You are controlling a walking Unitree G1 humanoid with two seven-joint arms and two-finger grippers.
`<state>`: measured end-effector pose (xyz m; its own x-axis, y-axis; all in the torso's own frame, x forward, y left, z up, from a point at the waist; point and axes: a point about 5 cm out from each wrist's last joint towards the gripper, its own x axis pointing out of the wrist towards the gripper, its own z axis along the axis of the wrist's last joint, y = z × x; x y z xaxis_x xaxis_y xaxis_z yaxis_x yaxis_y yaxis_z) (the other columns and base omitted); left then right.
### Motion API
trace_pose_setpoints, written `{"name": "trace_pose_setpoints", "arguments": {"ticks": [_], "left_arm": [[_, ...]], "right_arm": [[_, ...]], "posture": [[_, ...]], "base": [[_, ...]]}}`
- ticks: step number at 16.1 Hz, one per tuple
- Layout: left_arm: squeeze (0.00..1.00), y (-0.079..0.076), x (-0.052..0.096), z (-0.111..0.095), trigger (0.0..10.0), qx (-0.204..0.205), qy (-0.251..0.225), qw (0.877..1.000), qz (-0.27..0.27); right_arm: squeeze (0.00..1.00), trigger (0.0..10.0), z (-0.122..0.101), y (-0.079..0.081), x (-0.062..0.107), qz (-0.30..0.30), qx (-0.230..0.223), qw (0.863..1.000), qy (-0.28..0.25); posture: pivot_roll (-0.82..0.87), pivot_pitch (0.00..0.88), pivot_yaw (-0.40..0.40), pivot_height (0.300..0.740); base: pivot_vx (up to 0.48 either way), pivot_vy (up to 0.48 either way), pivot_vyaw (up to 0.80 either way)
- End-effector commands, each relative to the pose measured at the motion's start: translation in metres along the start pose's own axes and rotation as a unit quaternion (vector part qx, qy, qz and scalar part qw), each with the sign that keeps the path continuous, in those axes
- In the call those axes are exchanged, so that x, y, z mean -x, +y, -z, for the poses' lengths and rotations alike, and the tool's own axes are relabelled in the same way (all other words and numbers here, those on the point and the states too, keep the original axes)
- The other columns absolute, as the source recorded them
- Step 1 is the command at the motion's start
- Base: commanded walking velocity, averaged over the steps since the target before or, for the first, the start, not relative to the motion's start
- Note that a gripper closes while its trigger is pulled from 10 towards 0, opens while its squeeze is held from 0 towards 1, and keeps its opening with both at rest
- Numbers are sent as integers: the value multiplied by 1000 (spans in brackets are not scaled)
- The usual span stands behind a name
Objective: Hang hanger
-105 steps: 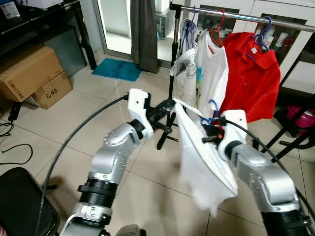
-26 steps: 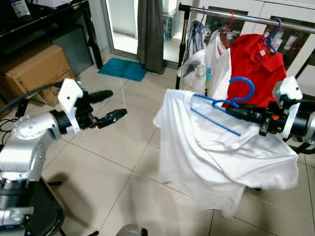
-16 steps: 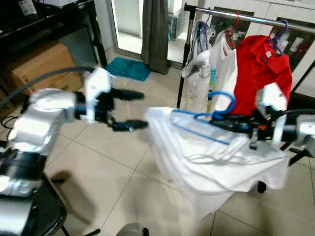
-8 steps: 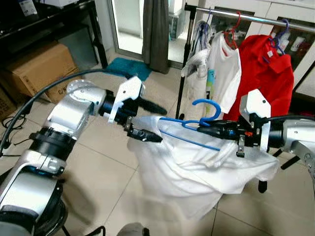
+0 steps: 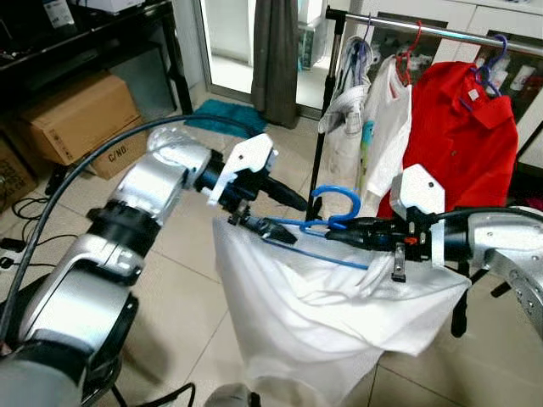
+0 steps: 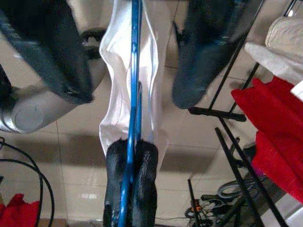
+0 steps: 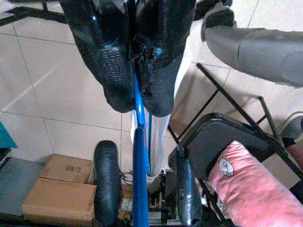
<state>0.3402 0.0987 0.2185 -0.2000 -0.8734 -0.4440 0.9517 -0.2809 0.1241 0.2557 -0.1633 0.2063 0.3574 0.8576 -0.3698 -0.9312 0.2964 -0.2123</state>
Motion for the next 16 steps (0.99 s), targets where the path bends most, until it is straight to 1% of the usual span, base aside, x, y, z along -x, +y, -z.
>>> {"name": "trace_pose_setpoints", "arguments": {"ticks": [1,4,5,6,8,12,16], "left_arm": [[0,2,-1,-4,0,-11,16,1000,7],[0,3,-12,0,0,-16,26,999,22],[0,3,-13,1,0,-16,28,999,23],[0,3,-16,3,0,-20,38,999,23],[0,6,-21,5,0,-28,41,999,8],[0,8,-23,0,0,-33,27,999,10],[0,9,-22,0,0,-32,17,999,10]], "right_arm": [[0,10000,-9,0,0,3,17,1000,-3],[0,10000,-12,0,-2,5,19,1000,-4],[0,10000,-12,0,-2,5,19,1000,-5],[0,10000,-13,-1,-3,6,19,1000,-6],[0,10000,-16,0,-5,6,21,1000,-10],[0,10000,-15,1,-5,7,20,1000,-8],[0,10000,-14,0,-4,10,19,1000,-5]], "posture": [[72,0,63,740],[70,0,66,740],[70,0,66,740],[71,0,67,740],[70,0,71,740],[67,0,75,740],[65,0,76,740]], "base": [[0,0,0],[0,0,0],[0,0,0],[0,0,0],[0,0,0],[0,0,0],[0,0,0]]}}
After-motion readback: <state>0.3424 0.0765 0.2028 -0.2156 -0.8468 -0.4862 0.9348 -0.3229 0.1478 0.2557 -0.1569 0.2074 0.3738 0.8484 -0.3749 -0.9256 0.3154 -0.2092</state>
